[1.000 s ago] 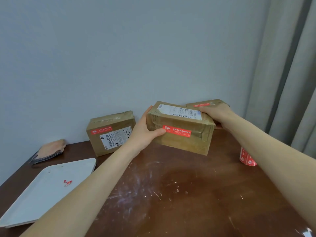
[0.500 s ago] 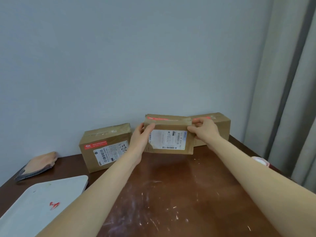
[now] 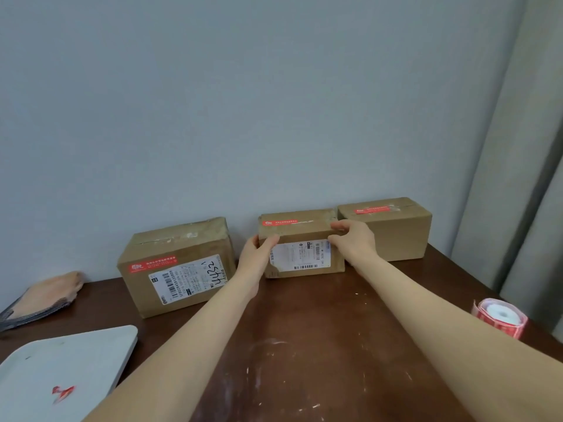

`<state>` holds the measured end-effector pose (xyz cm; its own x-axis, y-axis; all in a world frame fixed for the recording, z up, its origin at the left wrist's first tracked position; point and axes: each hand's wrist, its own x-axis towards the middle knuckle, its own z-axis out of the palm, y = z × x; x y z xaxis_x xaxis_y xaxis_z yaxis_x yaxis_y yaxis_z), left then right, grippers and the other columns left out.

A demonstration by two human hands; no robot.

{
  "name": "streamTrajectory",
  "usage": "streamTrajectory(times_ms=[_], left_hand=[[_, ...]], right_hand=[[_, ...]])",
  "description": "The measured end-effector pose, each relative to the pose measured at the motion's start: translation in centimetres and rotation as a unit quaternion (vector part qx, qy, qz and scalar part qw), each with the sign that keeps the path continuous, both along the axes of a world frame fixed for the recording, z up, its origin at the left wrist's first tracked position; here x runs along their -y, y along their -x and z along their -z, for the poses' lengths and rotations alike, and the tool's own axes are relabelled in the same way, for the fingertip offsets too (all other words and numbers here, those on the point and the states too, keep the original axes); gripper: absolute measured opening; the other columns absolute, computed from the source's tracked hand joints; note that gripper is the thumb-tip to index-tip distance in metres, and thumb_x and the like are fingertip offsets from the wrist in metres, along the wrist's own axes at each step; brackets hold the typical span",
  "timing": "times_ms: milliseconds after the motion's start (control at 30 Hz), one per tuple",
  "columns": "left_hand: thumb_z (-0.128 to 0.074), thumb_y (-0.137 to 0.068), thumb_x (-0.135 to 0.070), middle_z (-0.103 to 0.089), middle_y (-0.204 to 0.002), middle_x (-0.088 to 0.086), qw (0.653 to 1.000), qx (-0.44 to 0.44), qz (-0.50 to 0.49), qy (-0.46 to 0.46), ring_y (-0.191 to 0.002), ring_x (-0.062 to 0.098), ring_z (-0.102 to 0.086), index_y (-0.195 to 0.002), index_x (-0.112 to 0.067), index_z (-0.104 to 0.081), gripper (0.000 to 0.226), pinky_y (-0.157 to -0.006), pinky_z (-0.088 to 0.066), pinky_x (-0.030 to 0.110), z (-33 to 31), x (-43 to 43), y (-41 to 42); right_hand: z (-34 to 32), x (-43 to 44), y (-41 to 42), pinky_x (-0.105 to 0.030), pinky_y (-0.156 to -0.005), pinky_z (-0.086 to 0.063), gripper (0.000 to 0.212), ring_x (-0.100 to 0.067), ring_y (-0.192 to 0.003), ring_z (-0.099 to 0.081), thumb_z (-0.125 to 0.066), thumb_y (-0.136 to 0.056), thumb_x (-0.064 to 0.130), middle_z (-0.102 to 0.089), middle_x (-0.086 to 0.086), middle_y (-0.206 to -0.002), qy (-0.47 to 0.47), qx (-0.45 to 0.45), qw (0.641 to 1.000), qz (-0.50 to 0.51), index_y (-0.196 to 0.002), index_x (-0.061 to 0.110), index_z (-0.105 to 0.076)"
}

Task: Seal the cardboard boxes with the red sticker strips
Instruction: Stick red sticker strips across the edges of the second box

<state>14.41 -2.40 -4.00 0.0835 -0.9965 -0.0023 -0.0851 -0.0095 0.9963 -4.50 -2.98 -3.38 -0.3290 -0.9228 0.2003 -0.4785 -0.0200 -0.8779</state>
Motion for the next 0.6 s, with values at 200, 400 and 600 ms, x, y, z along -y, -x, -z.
streamTrajectory(times_ms=[200, 400, 600], left_hand=[[-0.055, -0.092, -0.029, -0.060, -0.116, -0.009, 0.999, 0.029, 0.006, 0.017, -0.112, 0.011, -0.052, -0.114, -0.029, -0.057, 0.023, -0.096, -0.040, 0.031, 0.7, 1.3, -0.1], [-0.060, -0.085, -0.036, -0.043, -0.139, -0.011, 0.996, 0.075, 0.020, 0.031, -0.133, 0.015, -0.037, -0.143, -0.030, -0.034, 0.064, -0.109, -0.031, 0.036, 0.6, 1.1, 0.0], [-0.050, -0.092, -0.039, -0.038, -0.145, 0.010, 0.943, 0.319, 0.006, 0.093, -0.133, 0.024, -0.036, -0.149, -0.029, -0.020, 0.064, -0.101, -0.033, 0.035, -0.5, 2.1, -0.2]], right_hand=[[0.5, 1.0, -0.4, -0.025, -0.092, -0.041, 0.037, -0.021, -0.115, -0.058, -0.059, -0.086, 0.008, -0.056, -0.006, -0.133, 0.007, -0.030, 0.999, 0.019, -0.122, 0.015, -0.064], [0.6, 1.0, -0.5, -0.025, -0.089, -0.041, 0.043, -0.022, -0.114, -0.054, -0.055, -0.088, 0.011, -0.044, -0.007, -0.139, -0.005, -0.063, 0.998, 0.018, -0.130, 0.020, -0.058], [-0.3, 0.0, -1.6, -0.035, -0.095, -0.039, 0.044, -0.025, -0.127, -0.032, -0.053, -0.089, 0.018, -0.038, -0.005, -0.136, 0.027, -0.260, 0.964, 0.046, -0.133, 0.025, -0.053]])
